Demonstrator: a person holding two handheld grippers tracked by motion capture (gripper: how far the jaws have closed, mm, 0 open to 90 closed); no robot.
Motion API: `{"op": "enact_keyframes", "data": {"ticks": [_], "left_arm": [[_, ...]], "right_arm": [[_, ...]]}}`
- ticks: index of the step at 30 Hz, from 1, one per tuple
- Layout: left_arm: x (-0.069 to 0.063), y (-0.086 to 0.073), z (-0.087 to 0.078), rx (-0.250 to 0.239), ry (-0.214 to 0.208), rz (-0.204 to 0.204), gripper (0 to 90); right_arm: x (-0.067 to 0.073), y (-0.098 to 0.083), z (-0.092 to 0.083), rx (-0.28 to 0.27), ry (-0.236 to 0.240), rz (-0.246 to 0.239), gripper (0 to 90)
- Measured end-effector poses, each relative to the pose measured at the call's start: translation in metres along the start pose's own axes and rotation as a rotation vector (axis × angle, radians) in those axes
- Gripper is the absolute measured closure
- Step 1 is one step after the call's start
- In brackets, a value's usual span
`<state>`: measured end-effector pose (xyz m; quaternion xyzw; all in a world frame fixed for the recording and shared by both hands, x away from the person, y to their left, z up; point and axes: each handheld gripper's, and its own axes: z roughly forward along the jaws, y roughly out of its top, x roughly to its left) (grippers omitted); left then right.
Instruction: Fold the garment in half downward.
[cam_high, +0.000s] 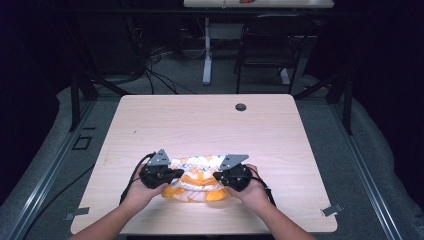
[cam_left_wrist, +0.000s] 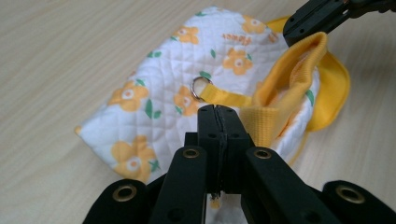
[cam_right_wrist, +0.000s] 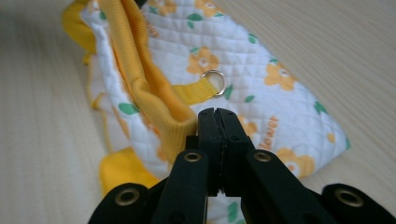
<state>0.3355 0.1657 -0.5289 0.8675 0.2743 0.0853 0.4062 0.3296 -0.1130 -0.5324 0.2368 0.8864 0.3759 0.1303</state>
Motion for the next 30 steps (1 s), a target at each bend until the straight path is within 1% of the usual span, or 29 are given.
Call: {"op": "enact_keyframes", "data": {"ticks": [1, 2, 6, 7, 8, 9, 11, 12, 13, 14, 17, 19, 21, 24, 26, 27, 28, 30], "left_arm": [[0.000, 0.000, 0.000, 0.000, 0.000, 0.000, 89.5], [-0.003, -0.005, 0.000, 0.012, -0.005, 0.007, 89.5], [-0.006, -0.014, 0.002, 0.025, -0.012, 0.003, 89.6], [-0.007, -0.017, 0.003, 0.029, -0.017, 0.001, 89.5], [-0.007, -0.020, 0.004, 0.031, -0.018, -0.004, 89.5], [-0.008, -0.022, 0.005, 0.034, -0.020, -0.005, 89.5], [-0.009, -0.026, 0.006, 0.043, -0.016, -0.007, 89.5], [-0.008, -0.028, 0.007, 0.050, -0.016, -0.007, 89.5], [-0.008, -0.030, 0.008, 0.056, -0.013, -0.007, 89.4], [-0.008, -0.032, 0.009, 0.060, -0.011, -0.005, 89.3], [-0.005, -0.035, 0.010, 0.072, -0.003, -0.007, 89.3], [-0.004, -0.036, 0.012, 0.080, 0.000, -0.003, 89.3], [-0.003, -0.036, 0.014, 0.089, 0.012, 0.013, 89.3], [-0.003, -0.036, 0.014, 0.084, 0.015, 0.008, 89.0], [-0.004, -0.033, 0.011, 0.067, 0.013, -0.005, 88.3], [-0.005, -0.030, 0.008, 0.057, 0.009, -0.007, 88.0], [-0.006, -0.027, 0.006, 0.039, 0.001, -0.017, 87.9], [-0.010, -0.021, 0.001, 0.016, -0.023, -0.021, 87.9]], "right_arm": [[0.003, -0.001, -0.002, 0.004, 0.008, -0.013, 89.5], [0.008, -0.003, -0.003, -0.001, 0.016, -0.023, 89.4], [0.017, -0.008, -0.007, -0.004, 0.047, -0.027, 89.3], [0.019, -0.010, -0.007, 0.003, 0.052, -0.033, 89.3], [0.021, -0.012, -0.007, -0.005, 0.061, -0.027, 89.3], [0.023, -0.013, -0.006, -0.001, 0.068, -0.029, 89.4], [0.026, -0.017, -0.004, 0.009, 0.077, -0.030, 89.4], [0.026, -0.018, -0.004, 0.024, 0.074, -0.038, 89.4], [0.027, -0.021, -0.001, 0.019, 0.079, -0.028, 89.4], [0.028, -0.023, 0.000, 0.023, 0.079, -0.030, 89.4], [0.028, -0.028, 0.003, 0.030, 0.086, -0.014, 89.5], [0.028, -0.031, 0.005, 0.039, 0.089, -0.014, 89.6], [0.028, -0.033, 0.006, 0.039, 0.092, -0.009, 89.7], [0.028, -0.035, 0.007, 0.050, 0.089, -0.011, 89.6], [0.028, -0.036, 0.007, 0.050, 0.087, -0.009, 89.6], [0.029, -0.036, 0.008, 0.041, 0.088, -0.003, 89.6], [0.029, -0.036, 0.008, 0.045, 0.091, -0.004, 89.5], [0.030, -0.035, 0.007, 0.045, 0.085, -0.004, 89.5]]}}
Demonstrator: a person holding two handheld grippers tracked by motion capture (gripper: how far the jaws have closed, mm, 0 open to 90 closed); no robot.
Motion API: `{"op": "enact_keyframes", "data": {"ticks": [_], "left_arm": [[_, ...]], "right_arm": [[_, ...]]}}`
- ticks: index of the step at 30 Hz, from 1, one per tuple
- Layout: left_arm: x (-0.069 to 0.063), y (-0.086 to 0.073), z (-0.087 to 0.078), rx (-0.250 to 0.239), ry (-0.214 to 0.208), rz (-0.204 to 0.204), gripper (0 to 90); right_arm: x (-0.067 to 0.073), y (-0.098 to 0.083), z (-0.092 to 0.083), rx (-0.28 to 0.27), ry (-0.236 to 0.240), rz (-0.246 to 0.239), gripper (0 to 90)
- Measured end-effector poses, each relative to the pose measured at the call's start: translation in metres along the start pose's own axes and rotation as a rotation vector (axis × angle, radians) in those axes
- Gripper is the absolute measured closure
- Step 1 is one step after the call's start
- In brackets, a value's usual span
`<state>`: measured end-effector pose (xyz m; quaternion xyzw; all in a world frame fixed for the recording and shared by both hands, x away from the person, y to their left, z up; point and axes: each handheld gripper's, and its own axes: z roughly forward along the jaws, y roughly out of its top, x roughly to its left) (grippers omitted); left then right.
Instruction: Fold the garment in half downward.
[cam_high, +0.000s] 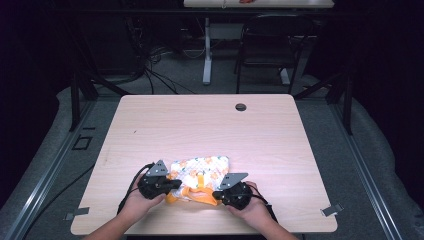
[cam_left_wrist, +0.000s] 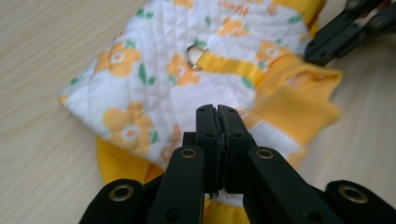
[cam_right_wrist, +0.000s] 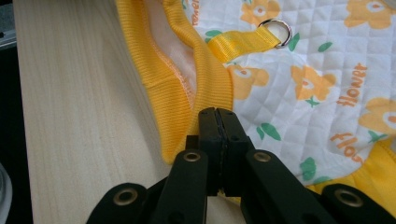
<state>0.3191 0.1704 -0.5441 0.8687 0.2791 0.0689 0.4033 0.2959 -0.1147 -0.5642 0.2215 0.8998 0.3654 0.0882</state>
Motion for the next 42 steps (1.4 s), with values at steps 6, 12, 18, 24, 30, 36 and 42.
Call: {"op": "enact_keyframes", "data": {"ticks": [6, 12, 18, 24, 30, 36, 42], "left_arm": [[-0.020, 0.001, 0.004, 0.021, -0.055, 0.055, 88.2], [-0.019, -0.017, 0.011, 0.077, -0.036, 0.080, 88.5], [-0.010, -0.022, 0.015, 0.083, -0.008, 0.060, 88.7], [-0.004, -0.021, 0.019, 0.072, 0.005, 0.034, 89.4], [0.004, -0.017, 0.023, 0.067, 0.024, 0.018, 89.6], [0.009, -0.013, 0.027, 0.070, 0.041, 0.020, 89.6], [0.016, -0.009, 0.031, 0.063, 0.056, 0.011, 89.8]], "right_arm": [[0.001, 0.000, -0.002, 0.003, -0.003, -0.006, 89.5], [0.001, -0.003, -0.002, -0.006, -0.002, 0.006, 89.7], [-0.001, -0.005, 0.000, -0.002, 0.002, 0.012, 89.8], [-0.004, -0.004, 0.003, -0.005, -0.001, 0.031, 89.9], [-0.008, -0.002, 0.005, -0.004, -0.006, 0.033, 89.9], [-0.013, -0.001, 0.007, -0.007, -0.011, 0.044, 89.9], [-0.018, 0.002, 0.010, -0.002, -0.034, 0.046, 90.0]]}}
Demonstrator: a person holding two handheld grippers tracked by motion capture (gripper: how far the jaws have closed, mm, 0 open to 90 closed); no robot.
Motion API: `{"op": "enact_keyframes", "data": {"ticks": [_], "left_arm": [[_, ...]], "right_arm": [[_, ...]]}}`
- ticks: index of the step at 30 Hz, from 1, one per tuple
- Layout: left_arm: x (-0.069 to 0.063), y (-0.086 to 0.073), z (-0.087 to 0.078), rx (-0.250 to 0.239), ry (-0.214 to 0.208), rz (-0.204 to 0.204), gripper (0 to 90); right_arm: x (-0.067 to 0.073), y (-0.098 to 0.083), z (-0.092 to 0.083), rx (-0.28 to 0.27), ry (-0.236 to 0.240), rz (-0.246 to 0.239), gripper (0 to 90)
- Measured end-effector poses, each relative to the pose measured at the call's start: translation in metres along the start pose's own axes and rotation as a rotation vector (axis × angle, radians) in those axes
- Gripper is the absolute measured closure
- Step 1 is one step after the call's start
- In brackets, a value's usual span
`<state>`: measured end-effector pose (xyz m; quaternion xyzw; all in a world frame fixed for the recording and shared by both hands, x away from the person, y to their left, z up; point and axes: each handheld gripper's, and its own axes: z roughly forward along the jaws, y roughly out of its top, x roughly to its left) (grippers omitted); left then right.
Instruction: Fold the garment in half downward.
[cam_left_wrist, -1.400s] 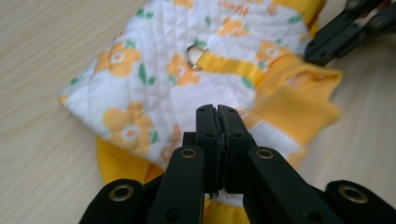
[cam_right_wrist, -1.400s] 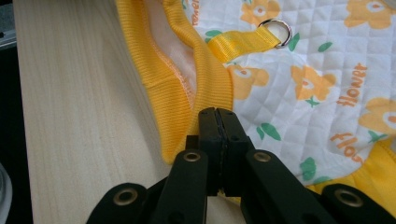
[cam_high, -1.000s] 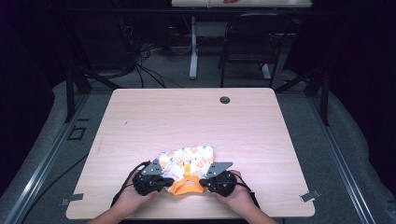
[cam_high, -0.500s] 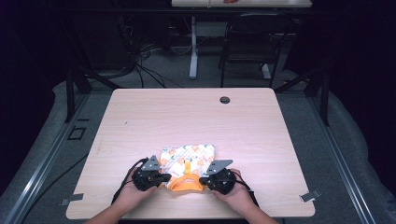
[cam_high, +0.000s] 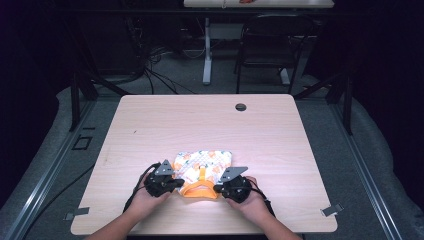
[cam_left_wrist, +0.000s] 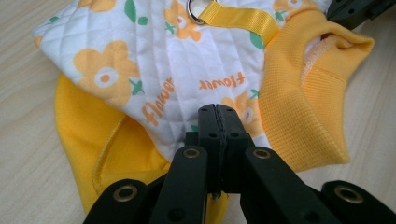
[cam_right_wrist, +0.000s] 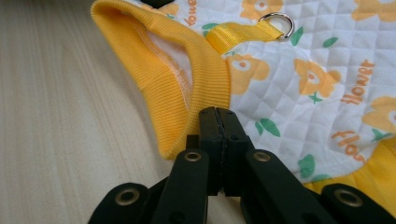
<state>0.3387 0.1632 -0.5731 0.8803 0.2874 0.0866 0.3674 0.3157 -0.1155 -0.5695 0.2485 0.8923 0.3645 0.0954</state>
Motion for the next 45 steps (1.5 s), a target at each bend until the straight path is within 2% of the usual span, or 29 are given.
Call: {"op": "enact_keyframes", "data": {"ticks": [2, 6, 14, 17, 19, 21, 23, 25, 31, 36, 45], "left_arm": [[0.003, 0.000, 0.002, -0.014, 0.000, -0.023, 89.8], [0.009, 0.002, 0.006, -0.035, 0.009, -0.059, 89.8], [0.018, 0.004, 0.010, -0.057, 0.016, -0.094, 89.9], [0.019, 0.005, 0.011, -0.056, 0.019, -0.100, 89.9], [0.021, 0.008, 0.013, -0.046, 0.032, -0.084, 89.9], [0.023, 0.011, 0.014, -0.041, 0.040, -0.089, 89.9], [0.024, 0.012, 0.015, -0.044, 0.048, -0.086, 89.9], [0.027, 0.012, 0.017, -0.058, 0.046, -0.111, 89.9], [0.030, 0.013, 0.018, -0.063, 0.048, -0.121, 89.9], [0.031, 0.016, 0.020, -0.058, 0.063, -0.119, 89.9], [0.029, 0.019, 0.016, -0.063, 0.057, -0.127, 89.8]], "right_arm": [[-0.002, 0.001, 0.001, 0.006, -0.006, -0.005, 90.0], [-0.007, 0.003, 0.004, -0.006, -0.018, 0.015, 90.0], [-0.018, 0.005, 0.008, -0.020, -0.029, 0.043, 90.0], [-0.020, 0.007, 0.009, -0.010, -0.038, 0.044, 90.0], [-0.022, 0.009, 0.009, -0.003, -0.046, 0.038, 90.0], [-0.023, 0.010, 0.012, -0.015, -0.051, 0.048, 90.0], [-0.024, 0.011, 0.011, -0.006, -0.054, 0.048, 90.0], [-0.028, 0.012, 0.013, -0.014, -0.060, 0.058, 90.0], [-0.034, 0.013, 0.015, -0.019, -0.066, 0.072, 90.0], [-0.035, 0.015, 0.016, -0.017, -0.074, 0.078, 90.0], [-0.032, 0.018, 0.013, -0.023, -0.086, 0.073, 89.6]]}}
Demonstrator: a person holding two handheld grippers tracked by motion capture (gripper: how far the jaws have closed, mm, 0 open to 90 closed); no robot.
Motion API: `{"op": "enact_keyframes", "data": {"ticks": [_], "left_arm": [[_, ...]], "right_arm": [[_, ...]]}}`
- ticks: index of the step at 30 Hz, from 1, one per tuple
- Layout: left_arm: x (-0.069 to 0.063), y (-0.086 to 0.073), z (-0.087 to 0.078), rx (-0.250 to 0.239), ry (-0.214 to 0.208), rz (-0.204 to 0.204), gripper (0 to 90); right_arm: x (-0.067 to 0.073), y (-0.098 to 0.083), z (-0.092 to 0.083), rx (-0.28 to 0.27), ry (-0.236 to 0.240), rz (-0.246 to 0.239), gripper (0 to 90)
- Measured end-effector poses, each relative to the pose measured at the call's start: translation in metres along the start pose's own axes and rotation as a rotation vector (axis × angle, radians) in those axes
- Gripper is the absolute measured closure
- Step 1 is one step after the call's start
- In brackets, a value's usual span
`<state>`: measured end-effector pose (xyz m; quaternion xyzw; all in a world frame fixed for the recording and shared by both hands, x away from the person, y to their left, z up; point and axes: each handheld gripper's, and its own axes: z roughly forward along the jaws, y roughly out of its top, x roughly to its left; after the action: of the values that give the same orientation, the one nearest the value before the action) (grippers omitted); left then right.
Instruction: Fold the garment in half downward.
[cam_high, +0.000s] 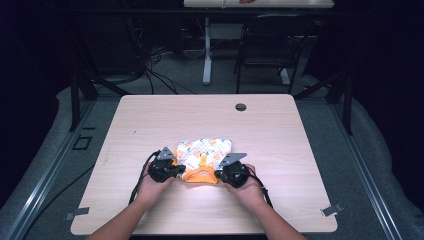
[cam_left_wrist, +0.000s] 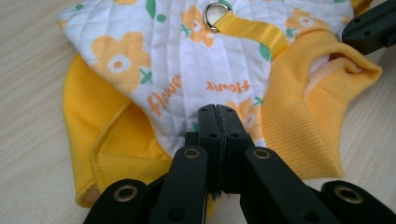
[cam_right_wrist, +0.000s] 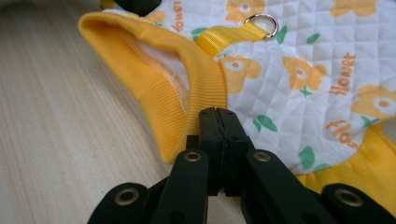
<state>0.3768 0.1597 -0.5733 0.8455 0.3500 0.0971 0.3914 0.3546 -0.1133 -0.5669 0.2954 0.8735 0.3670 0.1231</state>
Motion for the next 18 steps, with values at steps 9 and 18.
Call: {"op": "enact_keyframes", "data": {"ticks": [9, 18], "left_arm": [[-0.005, 0.007, -0.023, -0.046, -0.018, 0.012, 89.5], [-0.012, 0.000, -0.044, -0.057, -0.022, 0.024, 88.4]], "right_arm": [[0.008, 0.005, -0.024, -0.045, 0.006, -0.037, 88.4], [0.012, -0.002, -0.050, -0.068, 0.010, -0.040, 87.6]]}}
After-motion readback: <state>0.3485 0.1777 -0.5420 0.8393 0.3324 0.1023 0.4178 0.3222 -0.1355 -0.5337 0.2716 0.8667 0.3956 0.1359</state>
